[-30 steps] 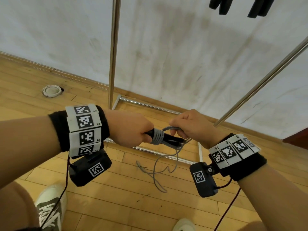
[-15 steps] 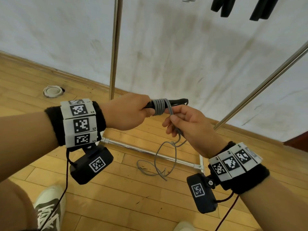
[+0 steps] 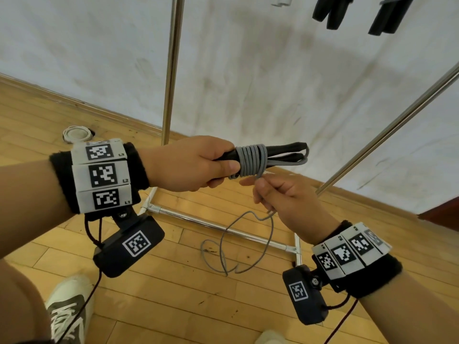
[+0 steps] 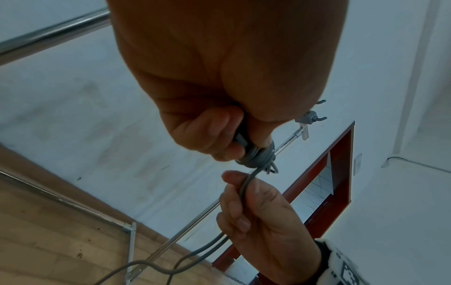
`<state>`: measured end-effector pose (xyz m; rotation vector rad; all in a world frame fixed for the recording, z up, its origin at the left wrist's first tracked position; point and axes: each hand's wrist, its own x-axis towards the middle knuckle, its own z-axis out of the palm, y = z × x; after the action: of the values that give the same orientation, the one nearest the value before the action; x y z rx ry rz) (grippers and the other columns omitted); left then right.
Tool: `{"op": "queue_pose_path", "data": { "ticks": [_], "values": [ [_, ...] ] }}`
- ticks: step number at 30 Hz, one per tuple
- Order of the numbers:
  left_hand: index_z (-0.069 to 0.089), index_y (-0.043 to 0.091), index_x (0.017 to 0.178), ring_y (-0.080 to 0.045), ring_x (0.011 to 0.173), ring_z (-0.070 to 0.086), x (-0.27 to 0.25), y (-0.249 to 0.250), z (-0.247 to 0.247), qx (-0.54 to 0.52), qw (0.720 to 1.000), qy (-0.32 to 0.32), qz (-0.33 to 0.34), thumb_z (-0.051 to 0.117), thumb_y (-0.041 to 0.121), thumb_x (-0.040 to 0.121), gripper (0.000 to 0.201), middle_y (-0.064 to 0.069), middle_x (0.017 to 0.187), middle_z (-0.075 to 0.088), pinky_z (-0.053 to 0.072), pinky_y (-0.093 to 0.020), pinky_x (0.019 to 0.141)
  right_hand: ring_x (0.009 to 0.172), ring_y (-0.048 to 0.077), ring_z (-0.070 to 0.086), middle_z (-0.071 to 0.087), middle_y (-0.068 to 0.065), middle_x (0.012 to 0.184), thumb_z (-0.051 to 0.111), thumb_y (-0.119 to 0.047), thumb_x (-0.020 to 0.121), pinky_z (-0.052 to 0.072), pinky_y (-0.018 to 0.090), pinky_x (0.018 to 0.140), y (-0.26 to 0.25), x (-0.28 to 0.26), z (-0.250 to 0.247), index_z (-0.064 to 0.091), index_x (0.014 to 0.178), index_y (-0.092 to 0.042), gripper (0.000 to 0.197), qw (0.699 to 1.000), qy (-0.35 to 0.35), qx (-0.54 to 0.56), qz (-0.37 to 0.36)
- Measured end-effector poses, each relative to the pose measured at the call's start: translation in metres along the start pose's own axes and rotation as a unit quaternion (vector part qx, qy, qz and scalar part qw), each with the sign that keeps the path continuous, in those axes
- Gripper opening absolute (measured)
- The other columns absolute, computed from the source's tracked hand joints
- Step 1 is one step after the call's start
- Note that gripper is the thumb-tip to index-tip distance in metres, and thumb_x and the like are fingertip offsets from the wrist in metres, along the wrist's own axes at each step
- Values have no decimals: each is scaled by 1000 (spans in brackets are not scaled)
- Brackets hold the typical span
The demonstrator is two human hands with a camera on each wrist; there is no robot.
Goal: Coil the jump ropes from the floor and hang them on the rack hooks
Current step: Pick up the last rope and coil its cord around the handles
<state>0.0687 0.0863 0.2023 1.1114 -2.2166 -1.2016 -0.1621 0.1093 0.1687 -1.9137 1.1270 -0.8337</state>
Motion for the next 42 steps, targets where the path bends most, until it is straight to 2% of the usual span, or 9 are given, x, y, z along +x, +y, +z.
{"op": "queue_pose_path", "data": {
  "ticks": [3,5,8,11,14,19,22,29,42],
  "values": [
    [57,18,99,-13,51,47,-5,3,-2,9,999,-40,16,46,28,102,15,5,63,55,42,-26,49,61,11,52,57,-9,65,55,-6,98,46,32,62,6,-1,-6,68,84,-23,25,999,-20,-48,-10],
    [55,31,92,-10,51,47,-8,5,-2,11,997,-70,34,46,26,102,15,5,64,55,42,-23,49,59,8,57,62,-8,66,56,-9,98,48,26,60,10,0,-7,67,84,-18,20,997,-32,-65,-5],
    [53,31,89,-4,52,48,-11,7,-1,33,992,-108,47,47,25,103,16,6,64,56,42,-18,51,52,2,60,66,-17,62,54,-18,99,50,19,53,19,-1,-6,65,79,-37,30,985,-90,-146,25],
    [50,33,84,-4,56,49,-11,6,3,80,985,-148,40,48,27,102,19,6,67,58,43,-18,57,63,-10,63,64,-24,57,64,-3,90,50,10,61,23,-5,-15,57,68,-44,48,981,-81,-157,85],
    [50,31,82,-2,56,48,-11,3,11,132,973,-190,24,49,31,101,19,6,68,56,42,-19,58,59,3,57,60,-12,60,71,-14,86,45,19,59,24,1,-18,61,72,-23,19,970,-135,-192,67],
    [50,27,87,-5,59,51,-6,-5,28,234,949,-212,-18,47,39,101,19,7,72,55,42,-23,60,54,16,47,55,7,60,73,-30,87,39,29,53,22,10,-19,61,72,-19,22,977,-156,-105,104],
    [46,31,83,-7,61,51,-3,-8,32,270,943,-194,-31,45,41,101,21,7,74,55,40,-22,58,47,12,38,50,-7,53,64,-26,94,33,23,47,17,14,-19,64,71,-19,24,975,-155,-60,144],
    [44,32,81,-11,64,52,7,-21,22,281,949,-125,-66,44,39,102,22,3,81,59,42,-25,60,45,8,42,59,0,57,54,-3,89,33,20,44,0,17,-23,66,80,-9,17,979,-99,-38,172],
    [51,27,83,-11,54,50,9,-13,12,131,990,58,-14,45,30,102,19,0,69,58,43,-22,50,57,18,63,69,7,72,55,-13,99,53,30,55,-2,-9,9,60,92,-11,10,991,112,56,53]
  ]
}}
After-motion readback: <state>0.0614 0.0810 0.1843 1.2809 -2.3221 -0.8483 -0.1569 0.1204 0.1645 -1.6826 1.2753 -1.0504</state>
